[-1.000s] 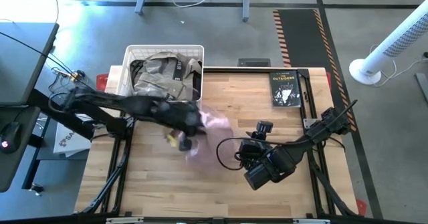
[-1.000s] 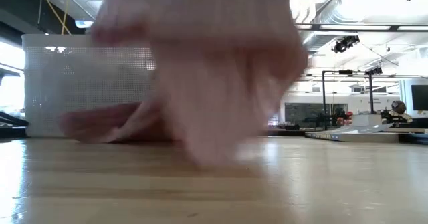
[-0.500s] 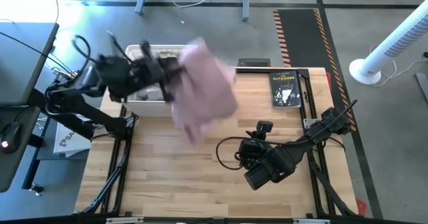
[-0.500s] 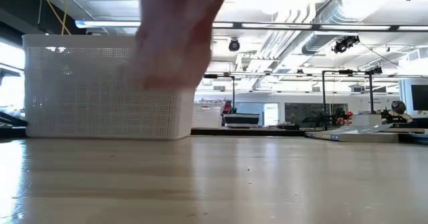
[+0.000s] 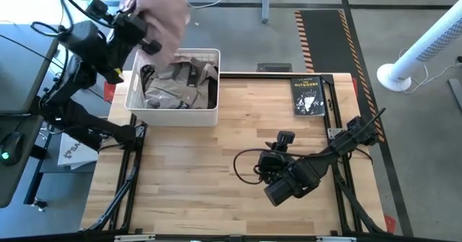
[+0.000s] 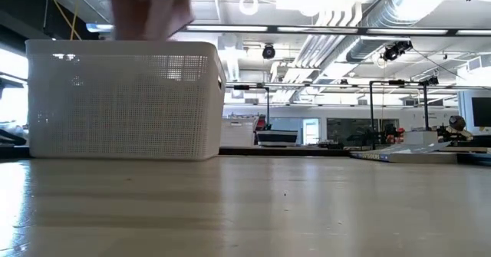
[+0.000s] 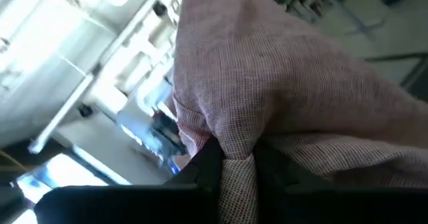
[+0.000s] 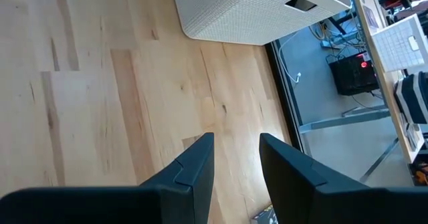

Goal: Sort clothes
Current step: Put the pink polo shirt into the white laundry bin

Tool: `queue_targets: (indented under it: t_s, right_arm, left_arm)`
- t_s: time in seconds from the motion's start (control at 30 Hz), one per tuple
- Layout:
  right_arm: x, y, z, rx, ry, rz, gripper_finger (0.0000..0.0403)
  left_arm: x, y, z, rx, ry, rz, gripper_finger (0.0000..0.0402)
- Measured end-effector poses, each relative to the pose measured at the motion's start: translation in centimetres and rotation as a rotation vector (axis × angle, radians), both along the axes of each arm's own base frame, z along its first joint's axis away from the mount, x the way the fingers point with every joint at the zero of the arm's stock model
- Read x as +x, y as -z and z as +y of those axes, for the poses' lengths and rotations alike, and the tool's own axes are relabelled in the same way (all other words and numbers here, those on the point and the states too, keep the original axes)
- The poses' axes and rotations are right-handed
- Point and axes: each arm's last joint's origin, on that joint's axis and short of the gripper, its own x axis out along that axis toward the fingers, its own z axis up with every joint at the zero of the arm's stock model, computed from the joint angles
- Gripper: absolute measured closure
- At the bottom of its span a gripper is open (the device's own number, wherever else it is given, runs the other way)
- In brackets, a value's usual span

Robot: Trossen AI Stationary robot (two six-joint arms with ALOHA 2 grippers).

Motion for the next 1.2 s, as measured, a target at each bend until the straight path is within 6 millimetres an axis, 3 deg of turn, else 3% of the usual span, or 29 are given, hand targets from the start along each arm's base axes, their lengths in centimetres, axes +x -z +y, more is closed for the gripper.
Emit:
queue_targets:
  t_s: [0.23,0.43,0.57,0.8,0.97,1.07,1.2]
  right_arm:
    - [0.0,0.0,0.0,0.003,0.000,-0.003,0.0286]
    - [0.1,0.0,0.0,-0.011,0.001,-0.013,0.0286]
    - [0.1,-0.1,-0.1,-0.021,0.001,-0.020,0.0286]
    - [0.1,-0.1,-0.1,-0.019,0.001,-0.018,0.0286]
    - [0.0,0.0,0.1,0.012,0.002,-0.007,0.0286]
    - [-0.2,0.0,0.4,0.030,0.005,-0.010,0.0286]
    - [-0.5,0.0,0.9,0.033,-0.010,-0.016,0.0286]
  left_arm:
    - [-0.7,3.8,1.1,-0.222,0.021,-0.053,0.0363]
    - [0.4,6.6,1.6,-0.599,0.270,-0.172,0.0363]
    - [2.3,7.3,2.3,-0.716,0.387,-0.182,0.0363]
    - [4.2,6.6,3.2,-0.812,0.598,-0.361,0.0363]
    - [2.7,7.5,4.0,-0.823,0.453,-0.360,0.0363]
    - [1.7,9.7,4.7,-0.867,0.322,-0.328,0.0363]
    - [0.4,14.0,6.2,-0.879,0.089,-0.232,0.0363]
